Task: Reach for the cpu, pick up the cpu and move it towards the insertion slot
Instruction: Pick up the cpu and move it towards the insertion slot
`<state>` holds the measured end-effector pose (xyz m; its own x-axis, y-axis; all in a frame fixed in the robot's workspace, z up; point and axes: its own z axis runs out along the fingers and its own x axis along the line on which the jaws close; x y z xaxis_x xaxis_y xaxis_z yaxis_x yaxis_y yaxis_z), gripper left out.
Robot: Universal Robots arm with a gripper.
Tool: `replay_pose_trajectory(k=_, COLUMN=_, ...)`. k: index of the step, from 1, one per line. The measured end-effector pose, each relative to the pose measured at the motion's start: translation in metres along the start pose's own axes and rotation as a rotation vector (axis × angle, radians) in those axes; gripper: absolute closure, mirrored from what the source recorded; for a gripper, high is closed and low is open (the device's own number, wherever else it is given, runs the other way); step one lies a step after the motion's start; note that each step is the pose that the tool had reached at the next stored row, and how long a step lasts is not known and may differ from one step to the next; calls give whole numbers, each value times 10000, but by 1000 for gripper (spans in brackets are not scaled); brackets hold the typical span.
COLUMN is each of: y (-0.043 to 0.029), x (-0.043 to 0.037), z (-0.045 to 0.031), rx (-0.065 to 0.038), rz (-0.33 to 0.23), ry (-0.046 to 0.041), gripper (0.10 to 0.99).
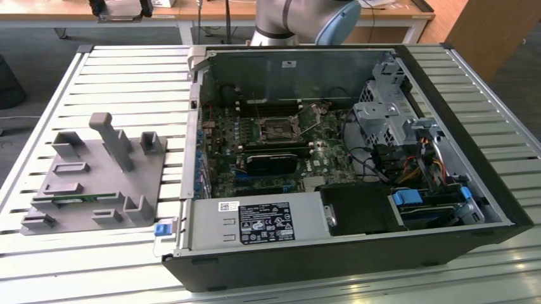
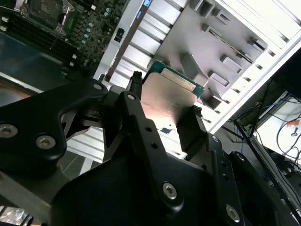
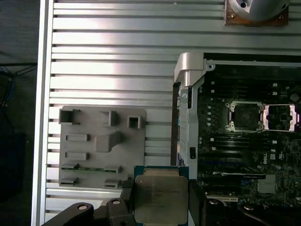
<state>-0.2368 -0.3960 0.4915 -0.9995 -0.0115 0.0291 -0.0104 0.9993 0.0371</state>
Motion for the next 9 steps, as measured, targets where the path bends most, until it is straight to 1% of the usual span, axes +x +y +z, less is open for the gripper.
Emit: replay_pose_trajectory(k=9, y=30, x=-213, z=-4, rx=1, rz=-71, ry=3, gripper=541)
